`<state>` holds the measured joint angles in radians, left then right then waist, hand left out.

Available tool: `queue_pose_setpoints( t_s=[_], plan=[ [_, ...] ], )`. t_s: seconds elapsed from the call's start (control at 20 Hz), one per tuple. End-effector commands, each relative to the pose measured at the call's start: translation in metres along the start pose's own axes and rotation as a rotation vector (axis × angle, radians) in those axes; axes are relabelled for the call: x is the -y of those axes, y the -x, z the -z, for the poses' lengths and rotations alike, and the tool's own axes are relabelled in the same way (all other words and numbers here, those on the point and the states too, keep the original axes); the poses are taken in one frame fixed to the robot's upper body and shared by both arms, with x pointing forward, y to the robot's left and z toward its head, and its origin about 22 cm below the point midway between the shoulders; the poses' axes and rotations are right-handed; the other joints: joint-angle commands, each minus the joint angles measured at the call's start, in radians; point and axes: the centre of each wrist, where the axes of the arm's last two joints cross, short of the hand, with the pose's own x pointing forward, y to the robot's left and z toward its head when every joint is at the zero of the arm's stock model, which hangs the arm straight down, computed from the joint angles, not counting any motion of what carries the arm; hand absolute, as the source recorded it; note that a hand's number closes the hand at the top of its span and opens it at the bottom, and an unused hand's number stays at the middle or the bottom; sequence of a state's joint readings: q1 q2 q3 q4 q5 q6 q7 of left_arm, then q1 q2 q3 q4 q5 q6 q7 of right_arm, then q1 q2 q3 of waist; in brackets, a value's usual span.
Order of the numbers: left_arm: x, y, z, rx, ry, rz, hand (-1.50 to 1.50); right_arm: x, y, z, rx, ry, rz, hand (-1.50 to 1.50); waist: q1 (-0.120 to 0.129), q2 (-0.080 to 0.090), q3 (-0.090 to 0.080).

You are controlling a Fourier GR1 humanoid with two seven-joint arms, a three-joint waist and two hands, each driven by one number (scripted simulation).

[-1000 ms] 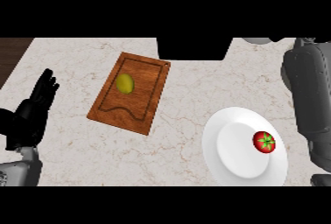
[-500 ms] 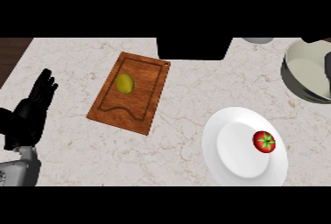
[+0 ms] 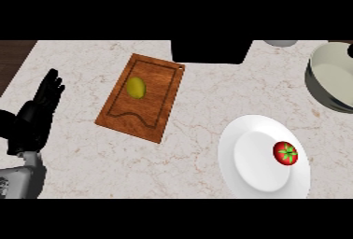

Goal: Pick the cupcake from the plate and place it in the bowl

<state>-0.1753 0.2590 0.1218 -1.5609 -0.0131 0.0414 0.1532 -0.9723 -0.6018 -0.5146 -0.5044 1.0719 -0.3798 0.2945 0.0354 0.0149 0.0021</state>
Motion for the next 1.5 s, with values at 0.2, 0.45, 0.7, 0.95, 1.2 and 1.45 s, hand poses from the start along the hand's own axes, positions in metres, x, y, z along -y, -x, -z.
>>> queue_pose_setpoints(
  t_s=[0.2,0.45,0.7,0.95,1.2,1.45],
  plan=[
    [0.016,0.003,-0.008,0.019,0.005,0.006,0.00,-0.016,0.050,0.003,-0.252,-0.201,-0.184,1.50,0.019,0.006,0.000],
    [0.000,-0.003,-0.001,0.017,0.016,0.013,0.00,0.002,0.080,0.014,-0.236,-0.305,-0.079,-1.50,0.022,0.006,0.002],
    [0.008,0.009,-0.003,0.008,-0.011,-0.008,0.00,0.006,0.100,0.013,-0.152,-0.227,0.202,-1.50,0.009,0.007,0.004],
    [-0.001,0.007,-0.001,-0.005,-0.028,0.009,0.00,0.018,0.090,0.019,-0.145,0.000,0.605,-1.50,-0.020,-0.006,0.004],
    [0.004,0.005,0.003,-0.018,-0.027,-0.007,0.00,0.052,0.152,0.025,-0.154,0.046,0.801,-1.50,-0.036,-0.007,0.002],
    [-0.007,0.002,-0.008,-0.017,-0.038,-0.004,0.00,0.069,0.230,0.005,-0.198,0.001,0.801,-1.50,-0.041,-0.015,0.000]
  ],
)
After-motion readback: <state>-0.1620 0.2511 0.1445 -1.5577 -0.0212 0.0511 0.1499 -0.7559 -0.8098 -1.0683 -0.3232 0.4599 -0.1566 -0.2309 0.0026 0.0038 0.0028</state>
